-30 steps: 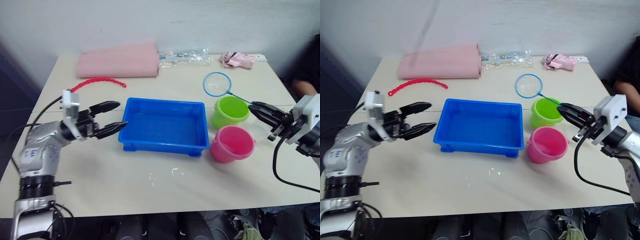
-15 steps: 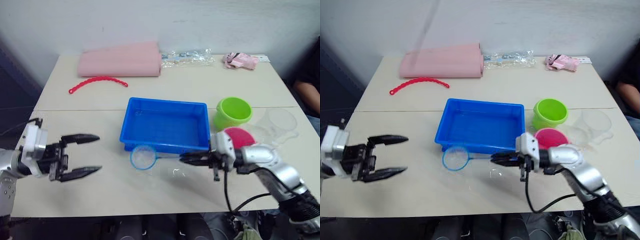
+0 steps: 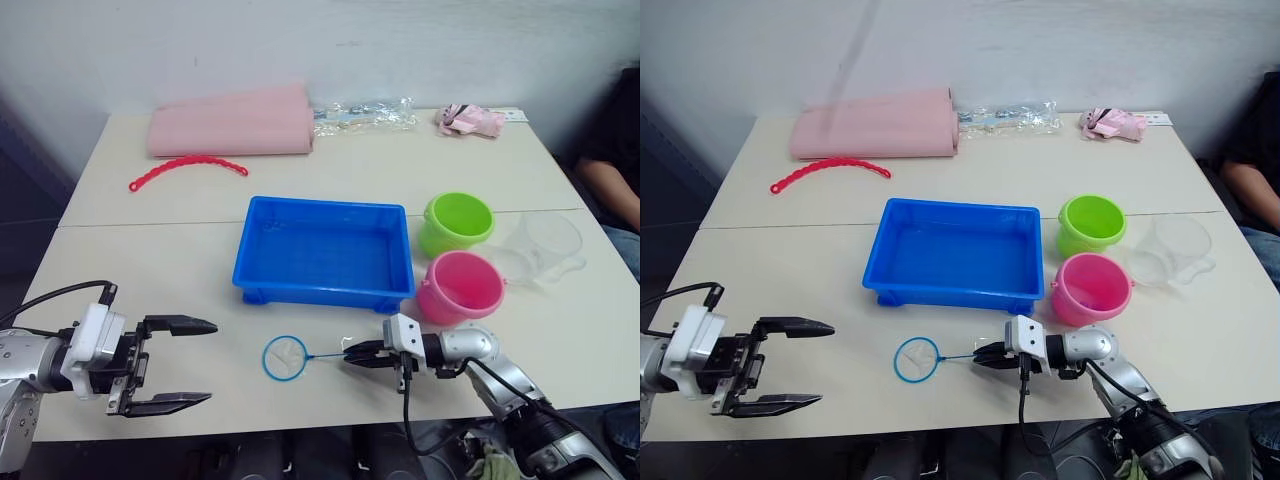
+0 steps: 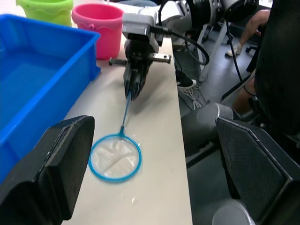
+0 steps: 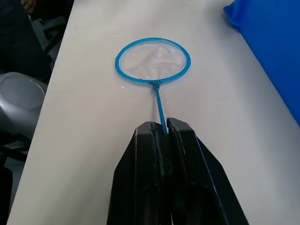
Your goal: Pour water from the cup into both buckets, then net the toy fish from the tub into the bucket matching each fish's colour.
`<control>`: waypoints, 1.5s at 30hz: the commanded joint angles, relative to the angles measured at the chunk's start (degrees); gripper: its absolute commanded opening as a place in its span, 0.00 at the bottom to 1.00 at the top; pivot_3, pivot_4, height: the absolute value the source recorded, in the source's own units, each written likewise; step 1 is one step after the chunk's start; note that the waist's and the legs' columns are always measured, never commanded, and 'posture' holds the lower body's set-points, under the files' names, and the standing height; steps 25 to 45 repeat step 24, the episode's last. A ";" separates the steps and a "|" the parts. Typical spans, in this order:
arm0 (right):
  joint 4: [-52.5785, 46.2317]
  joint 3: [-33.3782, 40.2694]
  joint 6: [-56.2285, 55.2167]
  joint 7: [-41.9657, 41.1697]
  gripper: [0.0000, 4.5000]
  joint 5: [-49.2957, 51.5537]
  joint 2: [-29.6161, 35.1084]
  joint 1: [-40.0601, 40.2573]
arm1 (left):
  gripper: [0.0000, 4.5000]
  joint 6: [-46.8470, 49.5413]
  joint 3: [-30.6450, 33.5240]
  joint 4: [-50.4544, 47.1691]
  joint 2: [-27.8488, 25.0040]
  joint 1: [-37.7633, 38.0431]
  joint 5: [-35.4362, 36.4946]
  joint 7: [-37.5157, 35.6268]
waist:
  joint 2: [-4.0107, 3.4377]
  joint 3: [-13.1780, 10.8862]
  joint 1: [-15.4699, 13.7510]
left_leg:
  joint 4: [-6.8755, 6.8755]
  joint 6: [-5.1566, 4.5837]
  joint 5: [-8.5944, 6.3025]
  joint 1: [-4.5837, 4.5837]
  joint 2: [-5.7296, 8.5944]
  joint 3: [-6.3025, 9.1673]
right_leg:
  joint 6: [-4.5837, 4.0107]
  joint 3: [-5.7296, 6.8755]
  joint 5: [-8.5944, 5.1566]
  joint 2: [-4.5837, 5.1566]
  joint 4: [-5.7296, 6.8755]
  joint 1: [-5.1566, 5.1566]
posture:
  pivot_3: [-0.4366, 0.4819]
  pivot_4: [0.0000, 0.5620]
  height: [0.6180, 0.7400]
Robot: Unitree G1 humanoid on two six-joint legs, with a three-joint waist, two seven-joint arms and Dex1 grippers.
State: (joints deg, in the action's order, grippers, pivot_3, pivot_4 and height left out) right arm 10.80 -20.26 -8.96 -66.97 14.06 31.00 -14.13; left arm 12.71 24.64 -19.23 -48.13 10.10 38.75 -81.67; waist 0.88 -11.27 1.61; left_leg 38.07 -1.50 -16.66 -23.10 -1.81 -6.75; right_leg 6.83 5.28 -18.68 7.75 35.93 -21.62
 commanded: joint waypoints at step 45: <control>-8.90 41.16 -2.56 -12.36 0.99 11.35 27.58 17.45 | 1.00 -13.80 10.79 15.69 5.92 11.27 -15.02 17.49 | 0.01 0.05 -0.43 | -0.07 0.11 -0.37 0.02 0.08 0.04 | 0.00 0.16 0.00 0.58 -0.29 0.10 | 0.48 0.27 1.00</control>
